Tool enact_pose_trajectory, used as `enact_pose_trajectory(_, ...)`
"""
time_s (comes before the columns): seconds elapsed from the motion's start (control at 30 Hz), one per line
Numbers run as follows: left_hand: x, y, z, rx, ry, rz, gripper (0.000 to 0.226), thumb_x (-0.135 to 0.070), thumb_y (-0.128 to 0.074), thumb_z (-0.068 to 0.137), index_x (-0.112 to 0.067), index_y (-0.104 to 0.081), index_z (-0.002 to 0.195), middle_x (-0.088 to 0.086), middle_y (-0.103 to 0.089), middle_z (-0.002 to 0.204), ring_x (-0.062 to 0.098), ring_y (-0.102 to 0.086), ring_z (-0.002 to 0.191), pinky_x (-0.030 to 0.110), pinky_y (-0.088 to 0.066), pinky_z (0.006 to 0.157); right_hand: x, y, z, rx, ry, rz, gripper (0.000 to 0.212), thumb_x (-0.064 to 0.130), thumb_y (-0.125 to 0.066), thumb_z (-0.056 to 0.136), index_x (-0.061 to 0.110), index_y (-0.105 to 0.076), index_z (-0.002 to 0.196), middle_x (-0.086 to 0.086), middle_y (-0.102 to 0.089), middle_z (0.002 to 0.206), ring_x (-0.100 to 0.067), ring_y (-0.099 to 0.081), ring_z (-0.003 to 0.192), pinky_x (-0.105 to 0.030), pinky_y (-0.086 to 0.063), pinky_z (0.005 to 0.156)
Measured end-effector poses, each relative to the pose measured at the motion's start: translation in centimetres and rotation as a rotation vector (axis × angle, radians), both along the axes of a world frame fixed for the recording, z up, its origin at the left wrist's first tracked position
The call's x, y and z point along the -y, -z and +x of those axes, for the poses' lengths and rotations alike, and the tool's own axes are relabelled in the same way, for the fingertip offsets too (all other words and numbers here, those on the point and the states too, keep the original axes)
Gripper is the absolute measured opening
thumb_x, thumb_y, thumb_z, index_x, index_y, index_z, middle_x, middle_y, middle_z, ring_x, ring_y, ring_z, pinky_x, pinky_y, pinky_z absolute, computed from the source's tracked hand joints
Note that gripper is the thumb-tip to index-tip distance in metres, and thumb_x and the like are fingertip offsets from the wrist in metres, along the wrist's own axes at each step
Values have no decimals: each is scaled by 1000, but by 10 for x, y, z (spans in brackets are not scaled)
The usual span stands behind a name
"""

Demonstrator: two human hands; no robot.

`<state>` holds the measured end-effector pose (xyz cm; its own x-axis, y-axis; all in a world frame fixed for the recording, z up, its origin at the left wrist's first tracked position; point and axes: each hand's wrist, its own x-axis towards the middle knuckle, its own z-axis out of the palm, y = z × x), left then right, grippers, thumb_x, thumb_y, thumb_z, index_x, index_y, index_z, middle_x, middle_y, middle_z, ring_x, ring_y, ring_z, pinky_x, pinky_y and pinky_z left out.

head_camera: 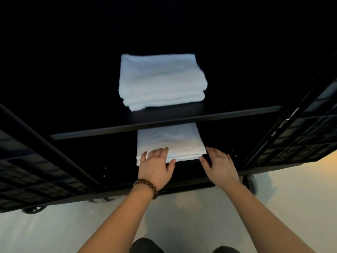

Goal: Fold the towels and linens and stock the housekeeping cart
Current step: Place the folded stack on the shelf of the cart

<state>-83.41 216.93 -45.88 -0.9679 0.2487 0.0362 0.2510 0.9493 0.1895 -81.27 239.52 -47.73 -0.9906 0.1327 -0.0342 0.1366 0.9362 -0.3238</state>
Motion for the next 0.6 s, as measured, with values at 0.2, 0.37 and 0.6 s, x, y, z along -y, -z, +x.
enact_pose_trajectory(0.2, -30, -121, 54, 166, 57, 13, 61, -56, -25, 97, -26, -27, 150, -5, -38, 151, 15, -34, 137, 41, -14, 116, 1, -122, 63, 122, 24, -11, 55, 51, -36, 97, 21, -40, 144, 0, -45, 145, -20, -38, 134, -37, -24, 114)
enact_pose_trajectory(0.37, -51, -206, 87, 245, 58, 54, 62, -59, -27, 96, -28, -27, 149, -6, -38, 150, 14, -35, 137, 40, -16, 116, -13, -223, 104, 148, 82, 0, 54, 52, -36, 97, 23, -42, 143, 3, -46, 143, -17, -38, 134, -35, -27, 113)
enact_pose_trajectory(0.6, -92, -284, 99, 259, 146, 80, 61, -58, -32, 94, -30, -29, 148, -4, -43, 147, 16, -39, 133, 42, -21, 114, -47, -320, 144, 111, 224, 31, 52, 51, -39, 97, 24, -45, 141, 3, -49, 139, -17, -42, 131, -32, -33, 108)
